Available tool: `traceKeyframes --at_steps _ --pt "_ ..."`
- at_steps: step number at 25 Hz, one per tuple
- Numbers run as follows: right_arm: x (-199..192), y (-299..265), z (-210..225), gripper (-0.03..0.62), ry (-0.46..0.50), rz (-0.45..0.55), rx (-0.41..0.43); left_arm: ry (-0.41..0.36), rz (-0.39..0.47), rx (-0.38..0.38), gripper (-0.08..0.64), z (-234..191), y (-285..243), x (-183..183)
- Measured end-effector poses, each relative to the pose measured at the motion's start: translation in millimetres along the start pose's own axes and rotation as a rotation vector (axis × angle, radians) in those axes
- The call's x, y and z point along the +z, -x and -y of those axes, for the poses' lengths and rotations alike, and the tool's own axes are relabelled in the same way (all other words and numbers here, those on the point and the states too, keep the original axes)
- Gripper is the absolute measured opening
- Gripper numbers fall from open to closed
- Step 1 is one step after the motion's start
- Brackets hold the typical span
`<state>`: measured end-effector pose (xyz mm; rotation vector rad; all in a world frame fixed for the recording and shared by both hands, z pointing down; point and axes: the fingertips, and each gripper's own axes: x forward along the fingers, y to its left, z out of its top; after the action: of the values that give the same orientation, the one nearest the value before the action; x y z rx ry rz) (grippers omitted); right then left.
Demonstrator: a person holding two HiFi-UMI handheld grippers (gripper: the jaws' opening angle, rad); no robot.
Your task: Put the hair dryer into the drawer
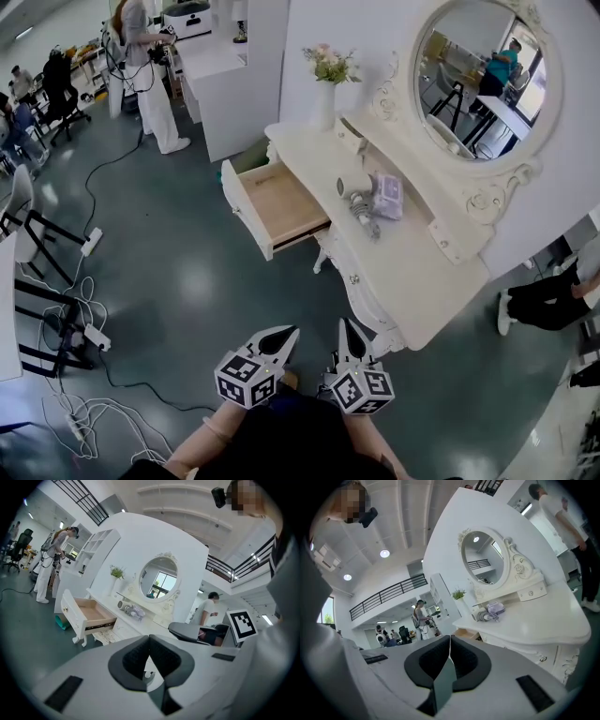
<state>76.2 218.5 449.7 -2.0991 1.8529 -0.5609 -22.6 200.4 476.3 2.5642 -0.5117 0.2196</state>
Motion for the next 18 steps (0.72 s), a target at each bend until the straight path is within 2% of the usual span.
traceKeyframes --at_steps 9,18 --pt "5 -15 21 0.023 0.004 0.006 0.023 -0.002 0.01 0.057 0.0 -10 -22 -4" --pt "-6 -8 14 0.023 0.031 -0.012 0.046 -0.001 0.015 0.05 0.0 -3 -18 -8"
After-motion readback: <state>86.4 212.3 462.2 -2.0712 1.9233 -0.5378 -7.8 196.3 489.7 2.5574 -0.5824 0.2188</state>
